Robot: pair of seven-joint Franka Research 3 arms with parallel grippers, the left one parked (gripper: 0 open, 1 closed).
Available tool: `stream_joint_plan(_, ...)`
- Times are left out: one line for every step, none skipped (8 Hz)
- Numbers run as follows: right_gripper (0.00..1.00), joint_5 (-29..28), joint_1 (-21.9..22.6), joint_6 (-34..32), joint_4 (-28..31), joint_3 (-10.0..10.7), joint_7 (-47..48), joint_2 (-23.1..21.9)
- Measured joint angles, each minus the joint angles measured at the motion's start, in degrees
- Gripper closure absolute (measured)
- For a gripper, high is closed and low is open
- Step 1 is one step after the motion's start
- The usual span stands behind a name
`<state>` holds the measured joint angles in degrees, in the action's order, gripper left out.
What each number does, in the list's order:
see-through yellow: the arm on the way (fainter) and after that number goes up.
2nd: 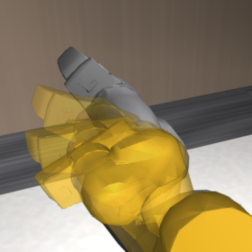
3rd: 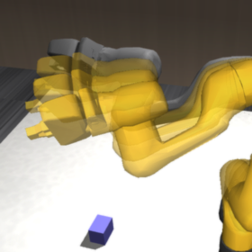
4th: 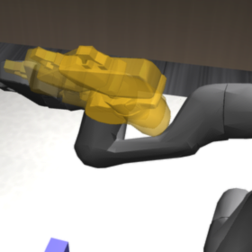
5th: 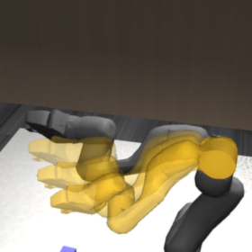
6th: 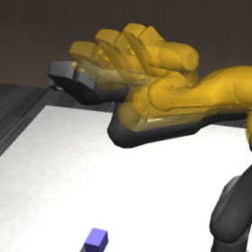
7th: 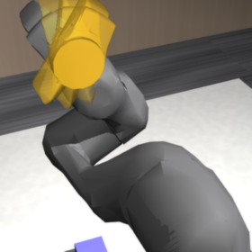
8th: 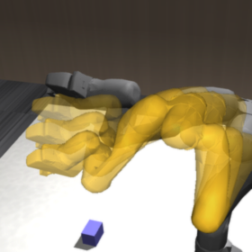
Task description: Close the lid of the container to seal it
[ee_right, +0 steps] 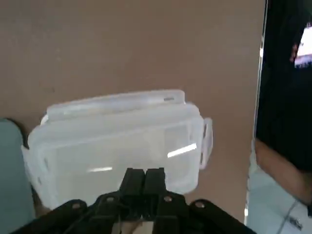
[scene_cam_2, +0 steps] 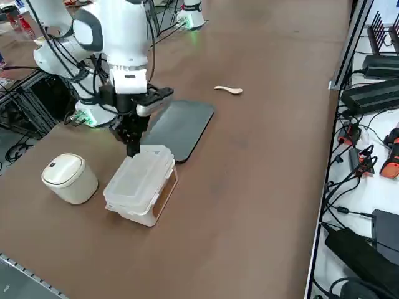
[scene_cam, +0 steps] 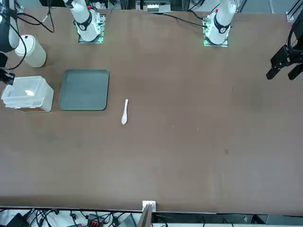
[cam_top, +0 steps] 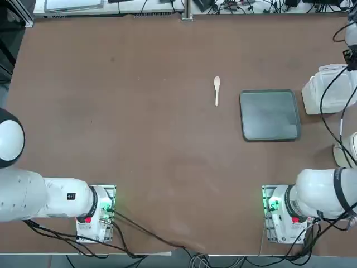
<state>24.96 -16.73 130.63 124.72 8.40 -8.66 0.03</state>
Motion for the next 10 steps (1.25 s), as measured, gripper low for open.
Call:
stream_joint_plan(0.98, 0.00, -1.13, 5.97, 2.40, 0.01, -1.58, 0.86)
stream_joint_plan(0.98, -0.14, -2.09, 9.73, 3.59, 0.03, -2.67, 2.02)
stream_joint_plan(0.98, -0.86, -2.52, 11.39, 3.80, 0.03, -3.19, 3.07)
stream_joint_plan(0.98, -1.70, -2.55, 11.84, 3.79, 0.00, -3.48, 3.59)
stream_joint_plan(0.98, -2.11, -2.55, 11.90, 3.79, -0.04, -3.57, 3.79)
stream_joint_plan(0.98, -2.19, -2.54, 11.91, 3.79, -0.06, -3.59, 3.91)
stream_joint_plan(0.98, -2.42, -2.55, 11.92, 3.80, -0.07, -3.60, 3.95)
stream_joint_plan(0.98, -3.30, -2.55, 11.91, 3.86, -0.07, -3.67, 4.02)
stream_joint_plan(0.98, -4.33, -2.56, 11.90, 4.02, -0.07, -3.93, 4.14)
stream_joint_plan(0.98, -5.55, -2.64, 11.90, 4.24, -0.07, -4.15, 4.37)
